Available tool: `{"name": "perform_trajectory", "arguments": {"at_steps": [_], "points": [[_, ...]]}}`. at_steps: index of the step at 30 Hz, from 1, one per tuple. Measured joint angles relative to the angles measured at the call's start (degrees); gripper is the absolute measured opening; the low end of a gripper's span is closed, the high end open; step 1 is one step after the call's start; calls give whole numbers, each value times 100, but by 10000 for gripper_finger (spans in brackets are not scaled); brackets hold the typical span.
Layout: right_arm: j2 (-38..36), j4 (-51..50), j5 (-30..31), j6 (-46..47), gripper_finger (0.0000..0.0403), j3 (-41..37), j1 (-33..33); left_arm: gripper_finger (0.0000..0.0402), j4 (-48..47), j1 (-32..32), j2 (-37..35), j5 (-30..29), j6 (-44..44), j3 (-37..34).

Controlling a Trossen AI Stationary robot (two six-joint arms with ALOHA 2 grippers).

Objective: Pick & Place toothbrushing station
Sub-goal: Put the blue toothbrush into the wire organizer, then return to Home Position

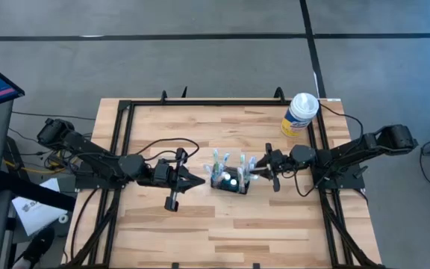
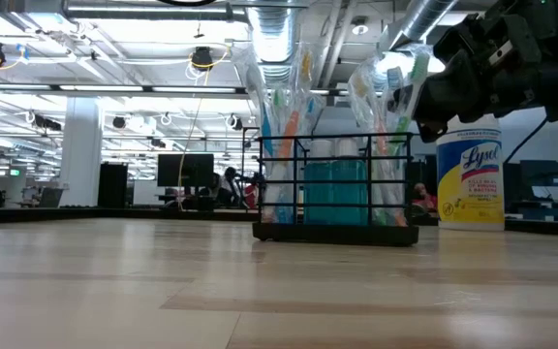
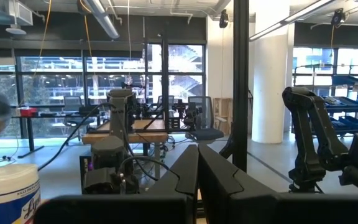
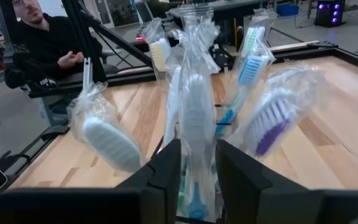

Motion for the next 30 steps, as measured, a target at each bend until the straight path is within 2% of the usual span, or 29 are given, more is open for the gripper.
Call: {"name": "perform_trajectory", "arguments": {"at_steps": [17,23,30], "points": [[-172,-233,-9,15,190,2,-24,0,-9,-2,0,-2,0,0],[-498,-400,-11,13,200,2,-24,0,-57,-2,0,0,-2,0],[-1164,-1172,-7,13,194,4,-54,0,-368,-181,0,1,-4,0]]}}
